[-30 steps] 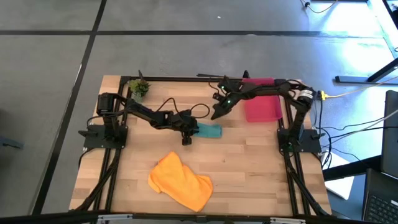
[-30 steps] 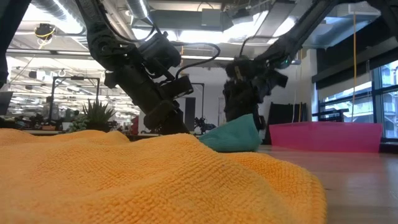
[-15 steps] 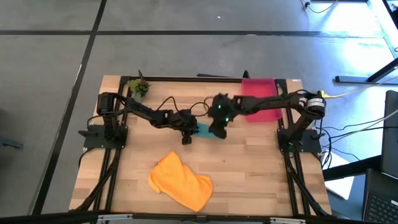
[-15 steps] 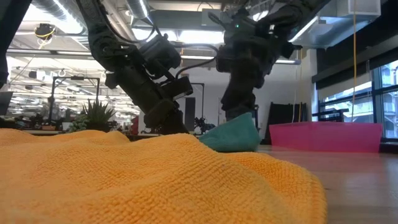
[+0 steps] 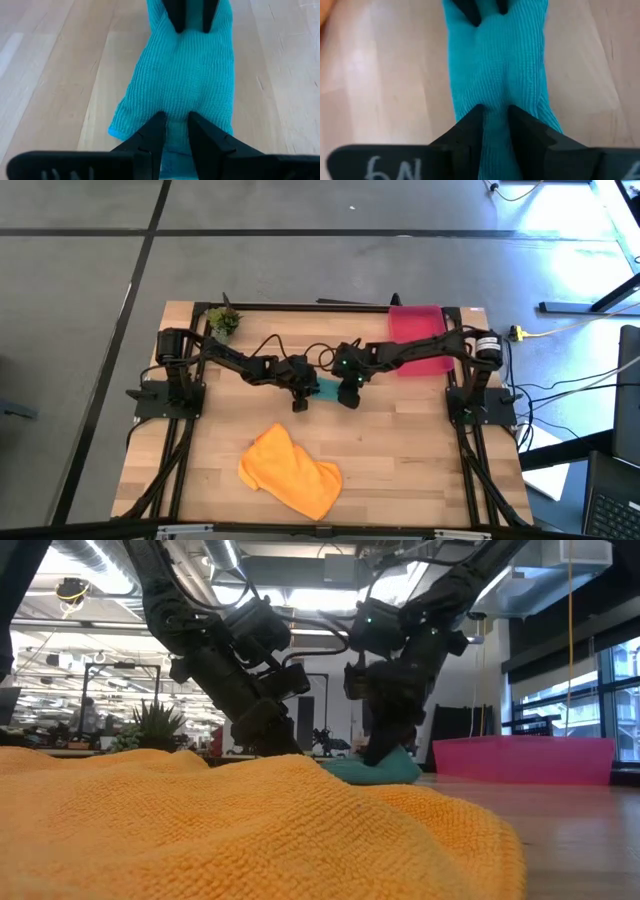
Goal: Roll microfiber towels into tight, uniform cylinder then place into a basket
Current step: Roll the blue microfiber cloth on the table
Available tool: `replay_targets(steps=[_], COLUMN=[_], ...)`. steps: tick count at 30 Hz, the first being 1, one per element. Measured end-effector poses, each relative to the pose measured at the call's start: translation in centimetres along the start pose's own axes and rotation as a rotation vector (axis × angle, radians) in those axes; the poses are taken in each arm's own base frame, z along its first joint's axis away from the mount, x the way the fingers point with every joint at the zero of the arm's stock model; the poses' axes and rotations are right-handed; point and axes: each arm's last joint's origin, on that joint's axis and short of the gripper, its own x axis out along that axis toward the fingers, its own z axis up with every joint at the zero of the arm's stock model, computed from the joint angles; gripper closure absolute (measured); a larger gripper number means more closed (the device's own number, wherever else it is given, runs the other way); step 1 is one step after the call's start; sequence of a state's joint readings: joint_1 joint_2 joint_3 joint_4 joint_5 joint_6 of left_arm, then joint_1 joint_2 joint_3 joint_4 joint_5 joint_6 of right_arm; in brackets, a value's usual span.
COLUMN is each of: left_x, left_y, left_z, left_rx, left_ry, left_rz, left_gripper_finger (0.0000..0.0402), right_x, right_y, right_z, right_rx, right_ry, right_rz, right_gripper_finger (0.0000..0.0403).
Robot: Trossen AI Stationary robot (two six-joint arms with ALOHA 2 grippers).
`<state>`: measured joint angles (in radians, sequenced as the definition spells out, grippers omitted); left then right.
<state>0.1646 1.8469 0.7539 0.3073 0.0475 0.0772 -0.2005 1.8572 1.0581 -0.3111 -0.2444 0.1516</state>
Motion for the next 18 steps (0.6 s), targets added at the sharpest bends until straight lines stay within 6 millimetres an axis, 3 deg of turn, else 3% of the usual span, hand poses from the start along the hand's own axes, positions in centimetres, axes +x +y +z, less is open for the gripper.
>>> replay_targets(steps=[18], left_x=[-0.65], left_y=[-0.01], left_z=[0.39], left_rx=[0.012], left_ry=[-0.013], left_rz=[0.003], left_gripper_finger=[0.0319], right_x=[0.74], right_y=[-0.39], right_z=[-0.38], right_rx=[0.008], right_ry=[0.031], right_rz=[-0.066], right_gripper_finger=[0.0305])
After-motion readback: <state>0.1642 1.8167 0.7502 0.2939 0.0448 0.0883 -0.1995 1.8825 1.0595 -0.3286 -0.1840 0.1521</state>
